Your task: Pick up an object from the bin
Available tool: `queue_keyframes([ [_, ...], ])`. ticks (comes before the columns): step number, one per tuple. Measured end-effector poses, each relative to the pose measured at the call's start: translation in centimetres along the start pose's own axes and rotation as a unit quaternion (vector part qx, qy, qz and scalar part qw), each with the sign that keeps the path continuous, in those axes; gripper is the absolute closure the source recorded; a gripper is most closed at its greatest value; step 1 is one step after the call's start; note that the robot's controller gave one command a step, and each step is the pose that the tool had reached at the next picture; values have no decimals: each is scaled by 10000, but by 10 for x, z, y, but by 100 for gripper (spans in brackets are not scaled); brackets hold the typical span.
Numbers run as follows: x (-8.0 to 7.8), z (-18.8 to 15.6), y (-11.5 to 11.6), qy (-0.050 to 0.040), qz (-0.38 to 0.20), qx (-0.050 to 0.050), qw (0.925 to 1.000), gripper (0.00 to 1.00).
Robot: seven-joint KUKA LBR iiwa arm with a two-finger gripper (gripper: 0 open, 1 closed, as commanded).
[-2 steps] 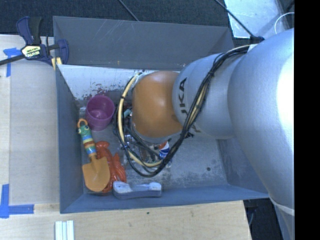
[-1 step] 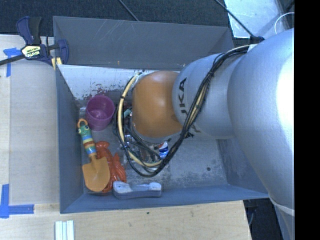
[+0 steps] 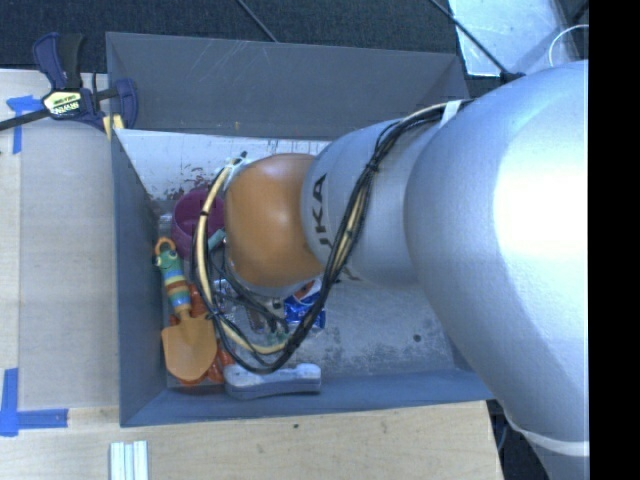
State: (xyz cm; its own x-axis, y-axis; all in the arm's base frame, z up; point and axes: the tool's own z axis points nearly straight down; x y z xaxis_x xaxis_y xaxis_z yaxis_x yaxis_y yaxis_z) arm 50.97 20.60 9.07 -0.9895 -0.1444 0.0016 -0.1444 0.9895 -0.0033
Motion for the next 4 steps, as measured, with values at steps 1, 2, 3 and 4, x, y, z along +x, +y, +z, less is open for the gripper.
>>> queue_keyframes([
  [1, -29, -17, 18, -17, 27, 4, 10000, 100],
  [2, -20, -30, 10, 44, 91, 14, 9999, 100],
  [3, -36, -3, -24, -6, -647, 8, 9979, 100],
  [4, -27, -69, -6, -21, 58, -3, 10000, 100],
])
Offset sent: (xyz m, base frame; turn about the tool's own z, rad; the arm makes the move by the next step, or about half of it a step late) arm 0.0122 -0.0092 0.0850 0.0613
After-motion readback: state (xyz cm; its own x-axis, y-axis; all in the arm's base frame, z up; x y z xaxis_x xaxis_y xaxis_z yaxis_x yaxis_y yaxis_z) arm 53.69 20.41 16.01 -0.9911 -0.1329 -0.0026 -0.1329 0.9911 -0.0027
